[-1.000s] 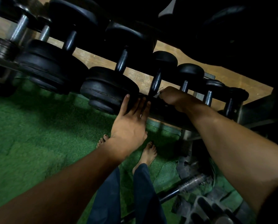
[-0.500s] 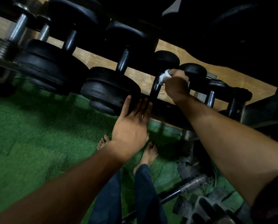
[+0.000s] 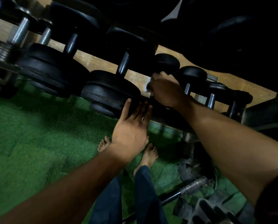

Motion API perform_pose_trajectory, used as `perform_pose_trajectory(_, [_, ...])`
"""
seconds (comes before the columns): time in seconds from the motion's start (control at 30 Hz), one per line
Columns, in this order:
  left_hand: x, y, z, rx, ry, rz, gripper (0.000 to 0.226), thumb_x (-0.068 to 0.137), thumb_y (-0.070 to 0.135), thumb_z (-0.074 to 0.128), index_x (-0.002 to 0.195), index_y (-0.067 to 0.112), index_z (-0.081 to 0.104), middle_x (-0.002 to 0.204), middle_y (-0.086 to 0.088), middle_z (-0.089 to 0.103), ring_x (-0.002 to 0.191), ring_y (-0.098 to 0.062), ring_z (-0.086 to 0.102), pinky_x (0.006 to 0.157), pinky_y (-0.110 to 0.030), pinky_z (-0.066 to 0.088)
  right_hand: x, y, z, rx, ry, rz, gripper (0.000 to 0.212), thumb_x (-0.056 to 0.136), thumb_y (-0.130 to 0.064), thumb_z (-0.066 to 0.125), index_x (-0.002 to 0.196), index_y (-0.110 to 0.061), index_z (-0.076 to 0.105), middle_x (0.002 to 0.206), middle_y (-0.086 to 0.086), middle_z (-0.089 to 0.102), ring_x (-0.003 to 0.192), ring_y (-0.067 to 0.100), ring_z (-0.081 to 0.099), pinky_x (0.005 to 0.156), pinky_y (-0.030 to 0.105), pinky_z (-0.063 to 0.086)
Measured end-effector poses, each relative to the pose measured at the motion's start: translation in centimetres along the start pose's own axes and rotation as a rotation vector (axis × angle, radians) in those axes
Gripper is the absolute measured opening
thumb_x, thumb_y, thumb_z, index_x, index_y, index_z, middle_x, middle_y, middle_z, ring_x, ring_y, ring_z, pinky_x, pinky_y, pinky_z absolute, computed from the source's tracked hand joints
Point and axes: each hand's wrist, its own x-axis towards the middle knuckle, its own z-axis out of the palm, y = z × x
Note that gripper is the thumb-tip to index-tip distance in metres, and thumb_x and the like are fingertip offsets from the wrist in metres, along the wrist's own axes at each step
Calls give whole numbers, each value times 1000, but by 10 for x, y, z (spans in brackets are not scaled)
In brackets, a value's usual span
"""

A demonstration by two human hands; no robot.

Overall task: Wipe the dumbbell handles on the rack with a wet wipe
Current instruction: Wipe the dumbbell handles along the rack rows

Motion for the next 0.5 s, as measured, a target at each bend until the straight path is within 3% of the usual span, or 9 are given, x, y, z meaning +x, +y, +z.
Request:
perform_pose_trajectory(0.07, [0, 0, -1, 4, 3, -6, 95, 99, 51, 43, 160, 6, -13, 169, -19, -8, 157, -27, -8, 112, -59, -31, 1, 0, -6, -40, -103, -122, 22, 90, -21, 51, 87, -20, 73, 93, 3, 60, 93, 35, 57, 66, 37, 36])
perform_pose_trajectory(0.17, [0, 1, -2, 5, -5, -10, 94, 100, 52, 42, 160, 5, -14, 169, -19, -11, 157, -28, -10, 111, -58, -33, 6, 0, -14, -17, -207, -185, 18, 92, -17, 54, 75, -21, 56, 76, -3, 43, 91, 34, 59, 64, 35, 34])
perform_pose_trajectory(0.33, [1, 1, -1, 14, -14, -15, 95, 100, 53, 41, 159, 6, -16, 169, -18, -12, 157, -28, -9, 109, -58, -36, 14, 14, -5, 13, -116, -69, 23, 94, -36, 57, 104, -21, 71, 103, 7, 63, 97, 36, 59, 69, 34, 37])
perform_pose_trajectory(0.43, [1, 1, -2, 16, -19, -16, 94, 101, 54, 39, 159, 6, -18, 169, -17, -13, 157, -27, -11, 107, -57, -38, 7, 26, 4, 229, -10, -18, 18, 90, -20, 63, 104, -20, 73, 107, 6, 65, 96, 34, 63, 74, 38, 54])
perform_pose_trajectory(0.5, [1, 1, -2, 15, -16, -17, 93, 101, 53, 37, 158, 6, -19, 169, -18, -14, 157, -27, -12, 106, -57, -38, -2, 29, 8, 369, -26, -37, 28, 84, -6, 63, 100, -25, 76, 111, 0, 66, 100, 28, 64, 80, 38, 55])
